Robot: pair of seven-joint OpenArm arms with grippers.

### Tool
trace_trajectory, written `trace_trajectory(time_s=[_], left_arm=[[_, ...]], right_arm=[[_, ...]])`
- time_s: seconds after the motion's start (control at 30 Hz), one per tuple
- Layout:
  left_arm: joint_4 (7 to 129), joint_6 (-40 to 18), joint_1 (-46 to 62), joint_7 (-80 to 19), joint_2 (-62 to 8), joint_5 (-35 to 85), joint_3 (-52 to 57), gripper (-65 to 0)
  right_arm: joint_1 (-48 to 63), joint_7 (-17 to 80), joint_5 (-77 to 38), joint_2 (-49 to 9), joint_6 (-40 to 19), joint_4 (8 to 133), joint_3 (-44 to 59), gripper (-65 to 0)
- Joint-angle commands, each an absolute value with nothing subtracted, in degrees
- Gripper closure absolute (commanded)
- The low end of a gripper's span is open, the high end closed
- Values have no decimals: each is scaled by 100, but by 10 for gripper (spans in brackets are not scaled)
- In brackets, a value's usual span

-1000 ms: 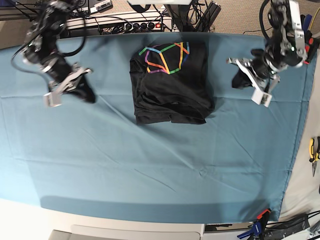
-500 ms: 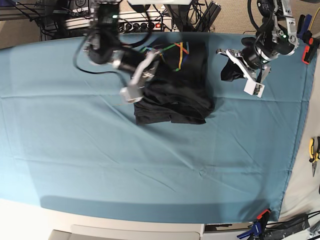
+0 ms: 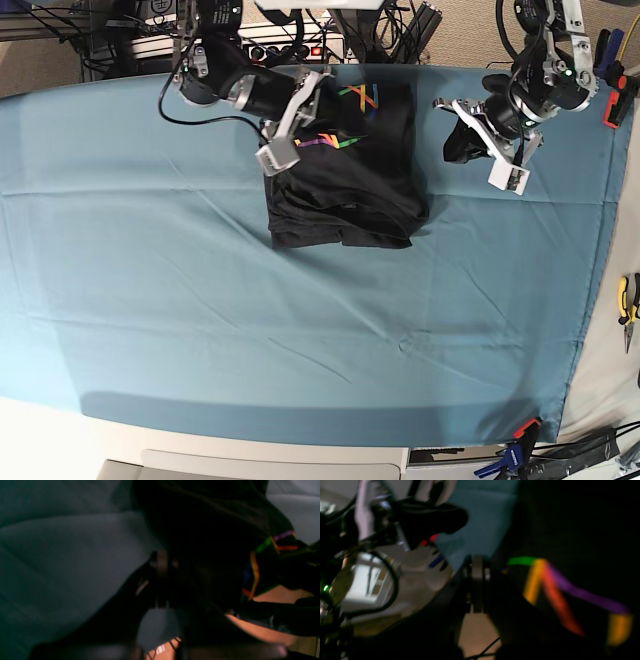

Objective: Fold the T-shirt properly
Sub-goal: 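Grasp the printed layer with both grippers and pull it flat over the stack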

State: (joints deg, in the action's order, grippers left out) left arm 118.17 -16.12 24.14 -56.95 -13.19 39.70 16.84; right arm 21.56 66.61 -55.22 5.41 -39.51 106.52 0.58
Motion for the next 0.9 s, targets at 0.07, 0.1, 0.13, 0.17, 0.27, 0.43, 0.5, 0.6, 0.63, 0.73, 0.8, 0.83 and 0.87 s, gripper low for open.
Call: trace_trajectory(time_s=[0.07, 0.1, 0.13, 0.17, 0.27, 0.43, 0.5, 0.6, 0.63, 0.73, 0.8, 0.83, 0.87], left_arm=[[11911, -1634, 2412, -5592, -1350, 4051, 1702, 0], [11911, -1634, 2412, -5592, -1350, 4051, 1702, 0], [11911, -1634, 2412, -5592, -1350, 4051, 1702, 0], [11911, -1634, 2412, -5592, -1350, 4051, 1702, 0], [11911, -1632, 2412, -5594, -1350, 4075, 1702, 0], [11911, -1643, 2462, -5612, -1330, 4552, 1699, 0], [11911, -1664, 2495, -5612, -1315, 4700, 1645, 0], [11911, -1767, 2491, -5612, -1315, 4748, 1385, 0], [11911, -1813, 2493, -5616, -1315, 4805, 1262, 0], [11911, -1964, 2491, -5616, -1282, 4939, 845, 0], [11911, -1968, 2488, -5614, -1194, 4958, 589, 0], [11911, -2012, 2486, -5614, -1149, 4956, 460, 0], [11911, -2075, 2477, -5616, -1114, 4956, 336, 0]], right_arm=[[2187, 6512, -5487, 523, -3889, 10753, 193, 0], [2217, 6501, -5439, 486, -3848, 10753, 228, 0], [2250, 6497, -5382, 451, -3804, 10753, 268, 0], [2290, 6471, -5325, 405, -3756, 10753, 303, 0], [2375, 6407, -5109, 283, -3627, 10753, 425, 0], [2469, 6296, -4742, 185, -3439, 10753, 701, 0], [2475, 6261, -4668, 187, -3402, 10753, 812, 0], [2475, 6252, -4696, 187, -3402, 10753, 873, 0], [2475, 6252, -4762, 189, -3413, 10753, 871, 0], [2475, 6257, -5022, 191, -3651, 10753, 823, 0], [2475, 6257, -5057, 193, -3708, 10753, 764, 0], [2473, 6252, -5057, 193, -3730, 10753, 725, 0], [2473, 6243, -5065, 193, -3741, 10753, 679, 0]])
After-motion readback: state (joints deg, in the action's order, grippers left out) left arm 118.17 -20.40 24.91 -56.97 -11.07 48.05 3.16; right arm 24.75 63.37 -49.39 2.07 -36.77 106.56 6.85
